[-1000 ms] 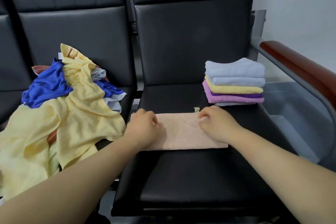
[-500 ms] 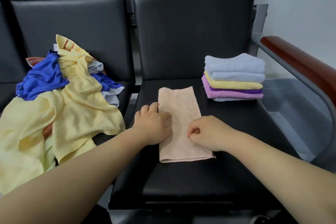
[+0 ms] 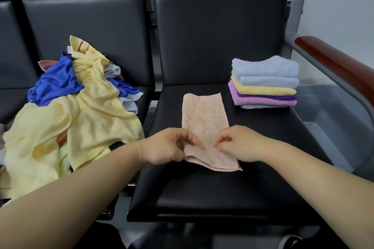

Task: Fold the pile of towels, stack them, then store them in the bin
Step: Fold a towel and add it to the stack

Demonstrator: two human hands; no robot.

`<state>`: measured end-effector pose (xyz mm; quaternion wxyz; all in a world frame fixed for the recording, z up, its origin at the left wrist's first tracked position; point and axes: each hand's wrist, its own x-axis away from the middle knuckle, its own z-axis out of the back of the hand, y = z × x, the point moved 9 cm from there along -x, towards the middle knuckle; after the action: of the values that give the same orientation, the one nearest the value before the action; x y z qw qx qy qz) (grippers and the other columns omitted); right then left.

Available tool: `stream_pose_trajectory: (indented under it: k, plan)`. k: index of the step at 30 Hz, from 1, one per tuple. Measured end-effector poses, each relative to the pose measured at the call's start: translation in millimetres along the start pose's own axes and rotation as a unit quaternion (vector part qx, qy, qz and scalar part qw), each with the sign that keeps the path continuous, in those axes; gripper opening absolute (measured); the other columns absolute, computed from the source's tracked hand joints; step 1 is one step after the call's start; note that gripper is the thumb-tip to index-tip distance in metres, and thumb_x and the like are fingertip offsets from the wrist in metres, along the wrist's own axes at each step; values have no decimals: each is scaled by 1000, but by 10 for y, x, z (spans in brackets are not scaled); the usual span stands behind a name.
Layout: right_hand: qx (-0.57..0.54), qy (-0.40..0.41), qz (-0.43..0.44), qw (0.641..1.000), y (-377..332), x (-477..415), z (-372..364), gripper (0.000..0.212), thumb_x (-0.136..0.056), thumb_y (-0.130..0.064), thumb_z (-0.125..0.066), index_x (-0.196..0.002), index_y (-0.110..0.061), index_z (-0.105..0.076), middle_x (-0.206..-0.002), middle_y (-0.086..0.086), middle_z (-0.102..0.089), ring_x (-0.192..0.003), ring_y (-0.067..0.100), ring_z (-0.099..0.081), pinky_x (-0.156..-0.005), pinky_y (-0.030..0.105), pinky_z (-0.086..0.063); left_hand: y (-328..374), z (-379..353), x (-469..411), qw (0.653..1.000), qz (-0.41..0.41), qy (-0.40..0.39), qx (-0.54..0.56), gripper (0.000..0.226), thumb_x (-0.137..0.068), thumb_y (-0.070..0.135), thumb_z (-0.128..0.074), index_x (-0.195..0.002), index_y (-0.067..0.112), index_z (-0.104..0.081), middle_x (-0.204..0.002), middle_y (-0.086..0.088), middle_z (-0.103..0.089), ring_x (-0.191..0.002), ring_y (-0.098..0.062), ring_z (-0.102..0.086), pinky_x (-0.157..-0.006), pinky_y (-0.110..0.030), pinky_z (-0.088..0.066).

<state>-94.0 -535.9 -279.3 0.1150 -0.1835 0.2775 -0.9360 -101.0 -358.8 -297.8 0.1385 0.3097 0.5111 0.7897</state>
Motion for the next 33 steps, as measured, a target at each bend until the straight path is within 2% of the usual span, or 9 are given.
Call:
stream_pose_trajectory:
  k: [3, 6, 8, 12, 15, 17, 21, 26, 33]
  plan:
    - [-12, -13, 0, 1000, -18, 56, -5, 20, -97, -48, -64, -99, -33, -76, -97, -16, -74, -95, 4, -68, -91, 30, -56, 30, 65, 32, 999, -12, 44, -28, 36, -69, -7, -72, -102, 9, -76, -100, -27, -72, -88, -26, -66, -80, -35, -51]
    - [-4, -33, -4, 999, -27, 133, -35, 40, -87, -64, -68, -84, -24, -67, -75, -14, -66, -72, 4, -60, -75, 29, -51, 121, 182, 43, 989, -36, 142, -17, 3, -88, 12, -78, -89, 10, -75, -78, -5, -72, -73, -13, -63, -72, -30, -52]
    - [36, -20, -3, 999, -32, 158, -50, 41, -84, -55, -73, -76, -19, -54, -69, -9, -52, -65, 10, -48, -64, 31, -40, 146, 264, 43, 981, -46, 187, -9, 9, -86, 24, -78, -82, 19, -73, -77, -4, -70, -72, -12, -60, -73, -31, -48]
    - [44, 39, -6, 998, -1, 154, 37, 26, -88, -25, -64, -70, -15, -51, -68, -5, -51, -64, 14, -46, -60, 32, -35, 223, 330, 99, 971, -56, 225, -57, 20, -79, 38, -70, -83, 18, -70, -81, -4, -71, -76, -13, -60, -78, -33, -49]
    - [-43, 61, -20, 997, 40, 159, 159, 27, -90, -27, -67, -78, -4, -59, -68, 1, -54, -64, 17, -52, -61, 32, -37, 305, 425, 167, 961, -61, 251, -103, 19, -86, 36, -65, -83, 16, -65, -70, 5, -63, -67, -11, -54, -69, -32, -46]
    - [-148, 46, -38, 987, 71, 189, 185, 24, -92, -27, -74, -75, -12, -65, -66, -3, -60, -61, 12, -54, -60, 28, -41, 281, 478, 193, 964, -35, 254, -69, 19, -94, 25, -66, -80, 12, -61, -66, 1, -59, -60, -14, -52, -61, -29, -45]
    - [-387, -92, -106, 911, 105, 263, -6, 9, -96, -24, -73, -90, -17, -75, -95, 5, -77, -87, 19, -68, -82, 34, -50, 73, 346, 234, 978, 73, 171, 93, 30, -100, 11, -59, -71, 14, -52, -58, -3, -51, -48, -16, -44, -45, -21, -44]
    - [-493, -101, -149, 851, 158, 216, -78, 29, -95, -28, -70, -123, -18, -74, -111, 0, -77, -90, 12, -73, -80, 30, -53, -55, 372, 228, 963, 105, 191, 157, 29, -103, 16, -56, -73, 17, -55, -66, -3, -56, -52, -16, -50, -57, -29, -52]
    - [-466, -29, -128, 875, 222, -7, -58, 38, -92, 9, -59, -118, -15, -75, -117, 4, -78, -109, 20, -74, -86, 33, -57, -74, 517, 98, 946, 70, 277, 156, 18, -104, 27, -56, -93, 14, -61, -77, -3, -59, -58, -14, -52, -48, -24, -46]
